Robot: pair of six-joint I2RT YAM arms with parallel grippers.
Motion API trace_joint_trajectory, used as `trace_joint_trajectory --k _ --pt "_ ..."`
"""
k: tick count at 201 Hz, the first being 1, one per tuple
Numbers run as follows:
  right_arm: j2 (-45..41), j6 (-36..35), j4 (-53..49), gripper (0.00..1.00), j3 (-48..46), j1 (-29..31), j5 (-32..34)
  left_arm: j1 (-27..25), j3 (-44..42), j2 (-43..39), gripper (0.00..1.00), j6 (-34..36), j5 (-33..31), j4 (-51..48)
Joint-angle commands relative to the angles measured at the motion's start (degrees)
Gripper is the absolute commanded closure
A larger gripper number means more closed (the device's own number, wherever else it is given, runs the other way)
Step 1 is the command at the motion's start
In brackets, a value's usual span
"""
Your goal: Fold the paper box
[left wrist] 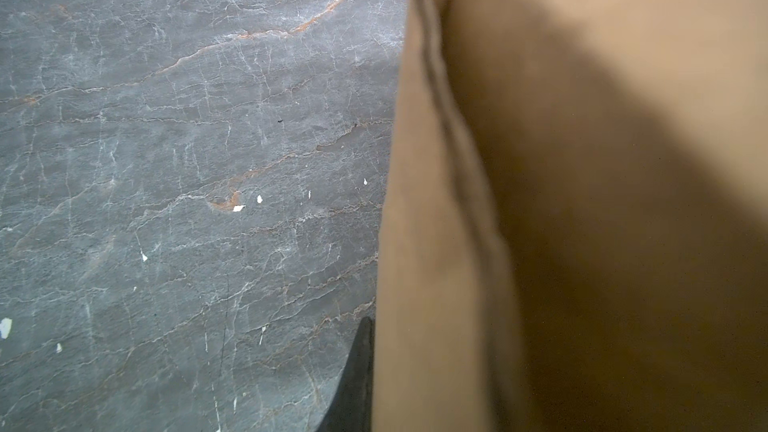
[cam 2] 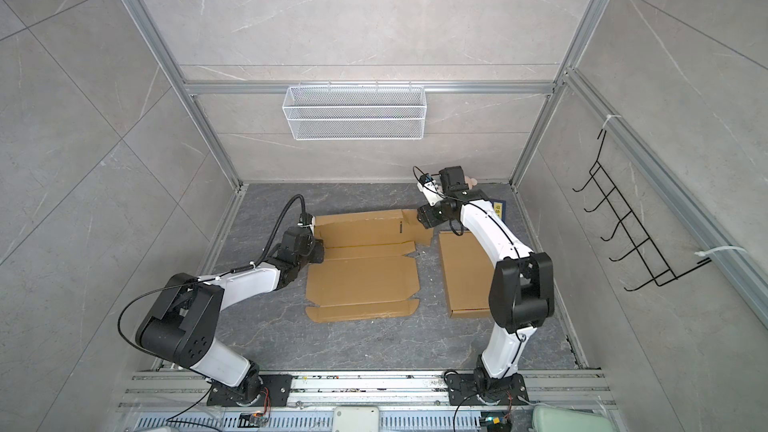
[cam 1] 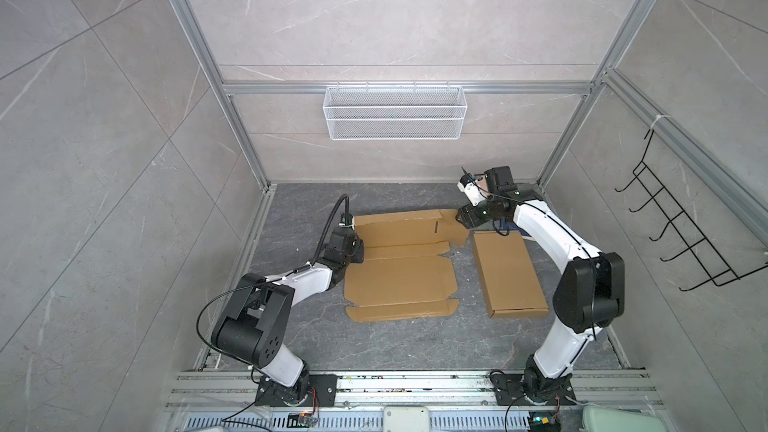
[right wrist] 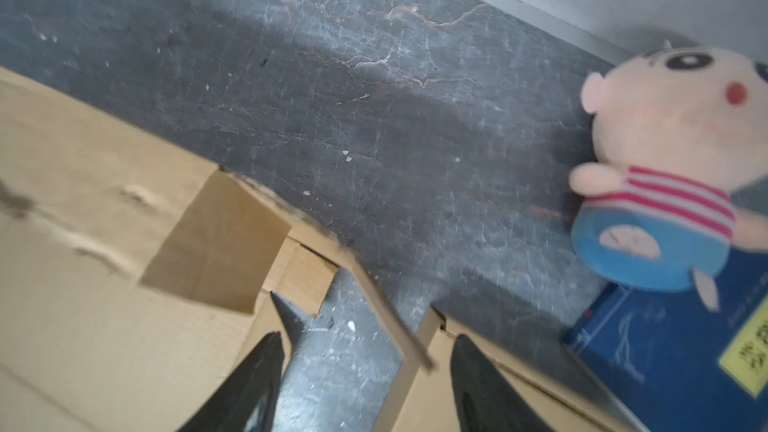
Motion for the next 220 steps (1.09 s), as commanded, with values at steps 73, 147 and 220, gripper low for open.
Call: trace_joint_trajectory --k 73,147,220 --pt "7.4 -7.6 -11.0 0.58 8.4 0.6 -6.5 0.0 0.8 1.3 1.00 3.6 -1.0 -4.9" --pt "0.2 -2.4 -6.4 0.91 3.0 1.7 -7.1 0.0 -2.0 -1.4 1.00 1.6 -3.9 -3.3" --pt "-4.0 -1.4 -7.8 0.96 -0.6 5.5 -6.0 -0.1 -3.5 -2.3 1.00 0.9 -5.5 -1.3"
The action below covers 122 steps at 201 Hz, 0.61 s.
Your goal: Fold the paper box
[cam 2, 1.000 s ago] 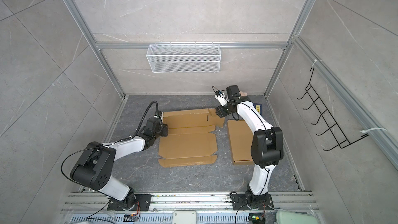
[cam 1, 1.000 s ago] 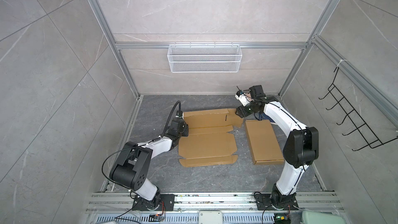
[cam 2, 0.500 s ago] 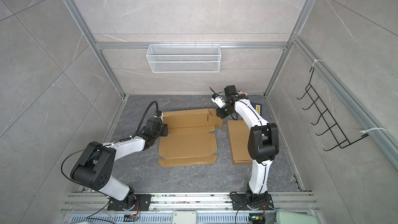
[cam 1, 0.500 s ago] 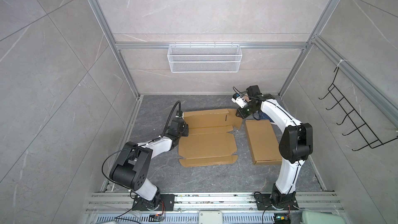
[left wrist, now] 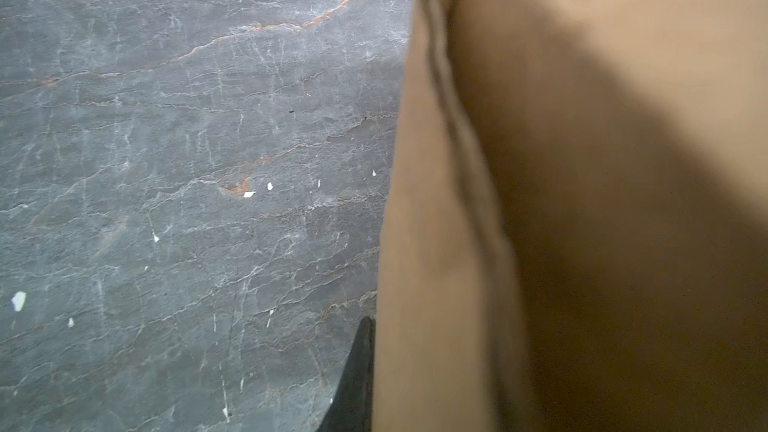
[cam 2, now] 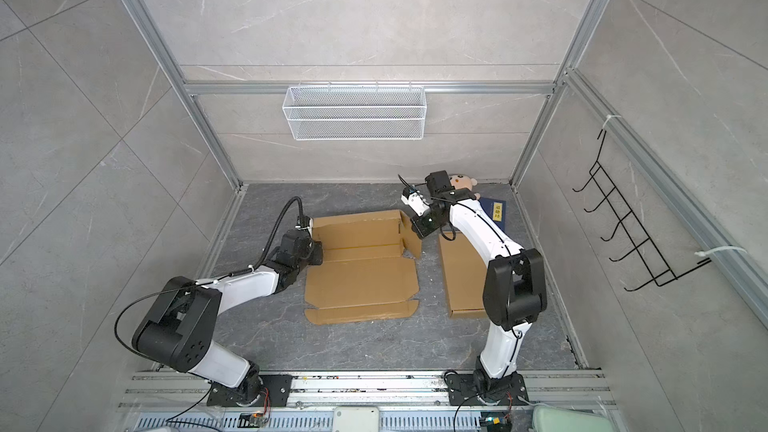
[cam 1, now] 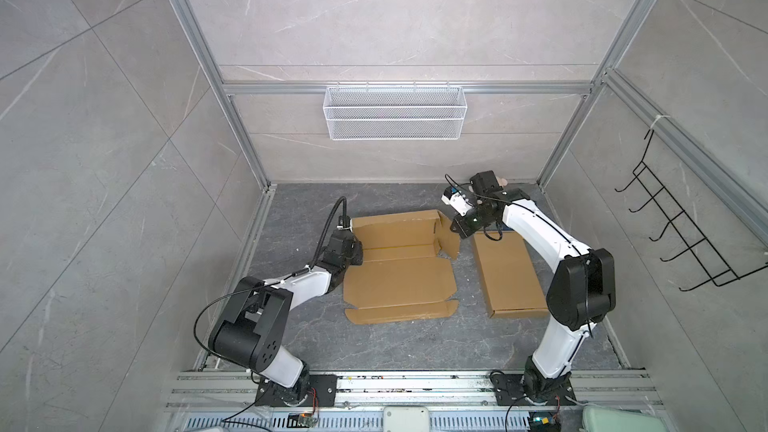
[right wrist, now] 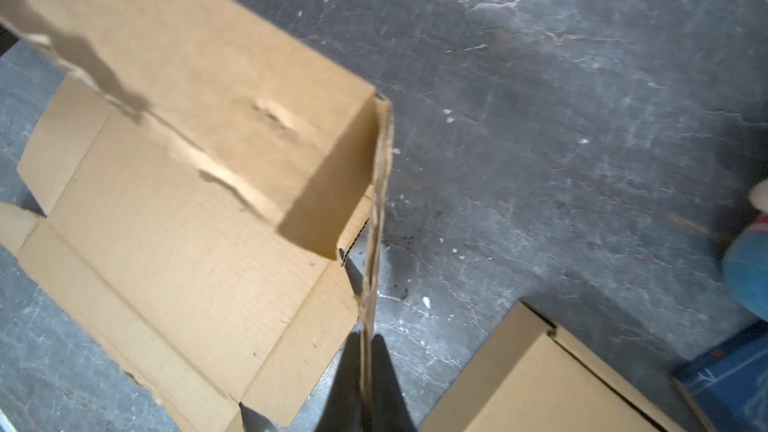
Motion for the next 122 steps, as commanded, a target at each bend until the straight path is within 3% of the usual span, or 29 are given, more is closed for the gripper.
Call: trace_joint_trajectory --k 1,50,86,122 --pt "-3.6 0.9 0.1 0.96 -0.1 0.8 -0.9 0.0 -1.4 -0.8 1.00 2.7 -3.9 -2.1" --pt "-4.3 4.5 -0.5 0.97 1.9 4.5 2.0 -0.1 -1.8 -1.0 1.00 2.7 -4.2 -1.4" --pt "-3.7 16.2 1.6 0.96 2.7 5.7 3.7 -0.2 -2.0 -1.1 1.00 2.6 -4.1 -1.1" --pt "-6.8 27.3 12.4 0.95 -6.7 6.9 1.0 -0.2 -2.0 -1.1 1.00 2.6 -3.8 -1.0"
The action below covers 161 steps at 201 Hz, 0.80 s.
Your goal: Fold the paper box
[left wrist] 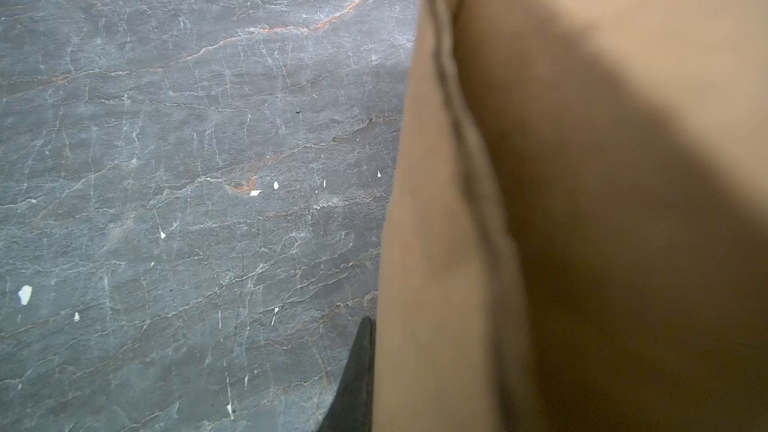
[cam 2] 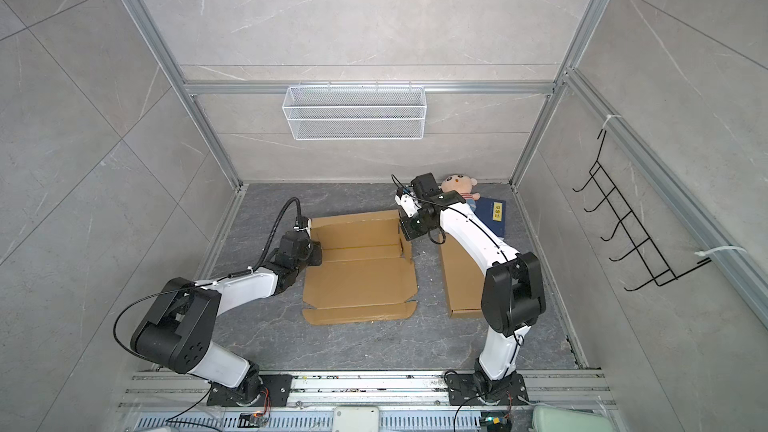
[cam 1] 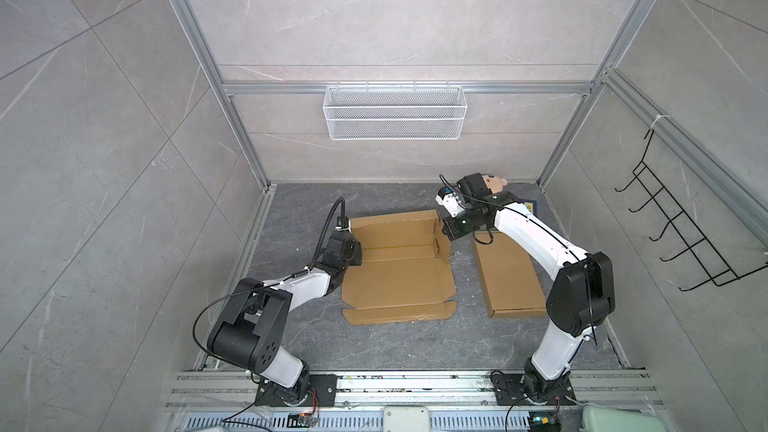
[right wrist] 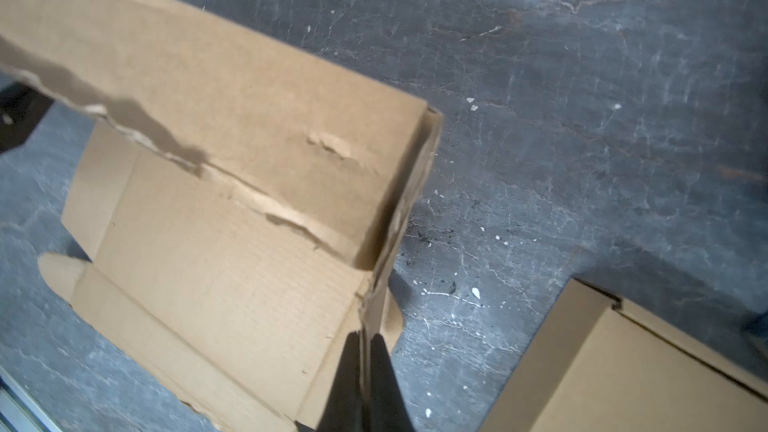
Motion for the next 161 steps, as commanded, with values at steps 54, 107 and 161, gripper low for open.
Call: trace_joint_trajectory --k 54,107,161 --pt "-5.6 11.7 14.2 0.91 -10.6 2.1 1.9 -0.3 -1.2 -1.0 1.00 3.3 -3.2 -2.7" --pt "-4.5 10.2 12.0 0.64 -6.5 -3.1 -9.4 -0.3 -0.8 -0.5 1.00 3.9 -2.2 -2.9" --pt "-2.7 12.5 13.5 0.48 -4.3 -7.1 -19.9 -0.2 -0.7 -0.4 1.00 4.2 -2.0 -3.1"
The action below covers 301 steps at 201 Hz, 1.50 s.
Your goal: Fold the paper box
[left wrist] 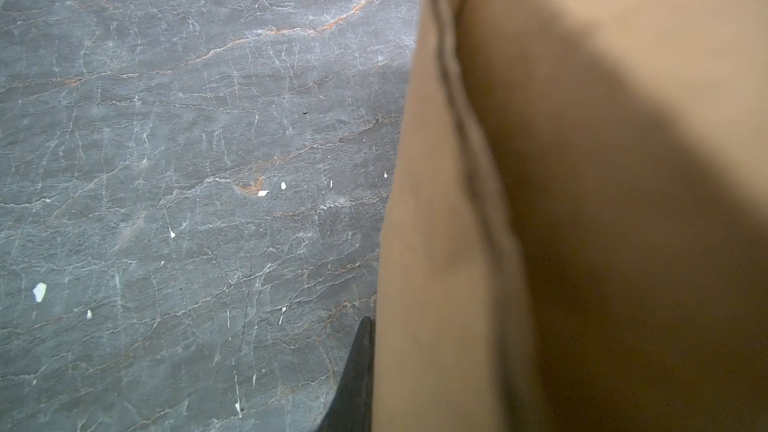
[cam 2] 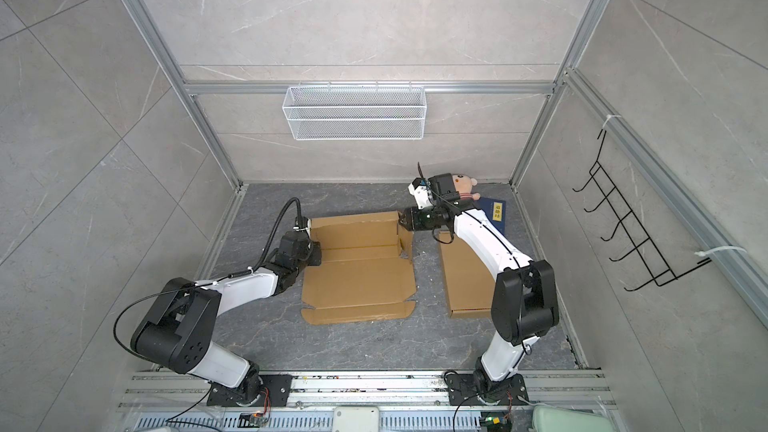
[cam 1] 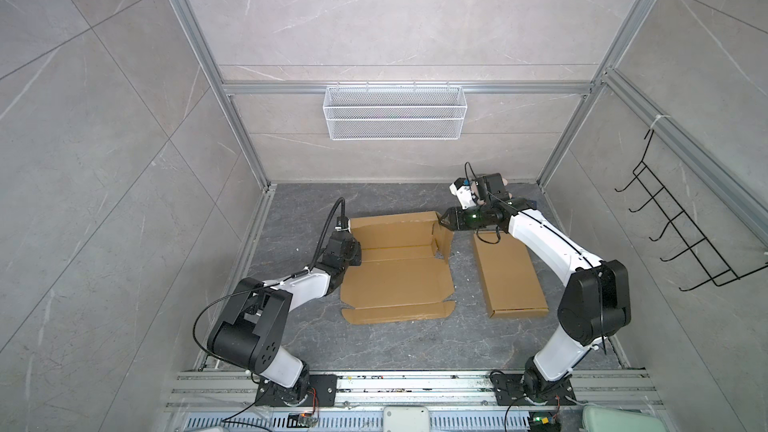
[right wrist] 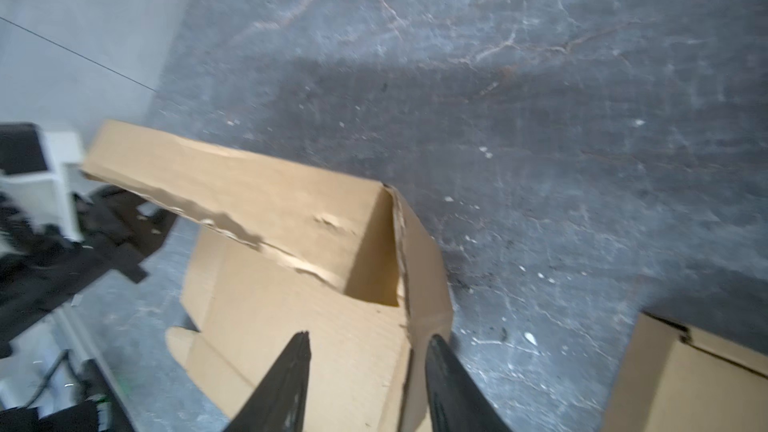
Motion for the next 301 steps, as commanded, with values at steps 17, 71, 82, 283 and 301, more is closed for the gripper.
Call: trace_joint_trajectory --k 17,71,82,283,301 --pt "1.7 2.1 1.4 0.47 3.0 -2.8 -6.4 -0.3 -0.6 -0.4 1.00 3.9 -1.2 -3.1" --pt "4.5 2.1 -0.9 0.48 7.1 -7.6 3.5 -0.3 -0.5 -0.2 1.00 4.1 -1.2 -3.2" --pt "6.1 -0.2 -4.4 0.49 8.1 -7.4 7.4 -0.3 -0.4 -0.2 1.00 4.0 -1.2 -3.1" --pt "3.2 -12.7 13.4 0.42 -8.5 7.9 12.7 -0.3 -0.2 0.1 1.00 4.2 -1.2 -3.4" --pt "2.1 -10.7 20.6 0.42 -11.9 9.3 18.4 -0.3 -0.2 0.1 1.00 4.2 -1.2 -3.4"
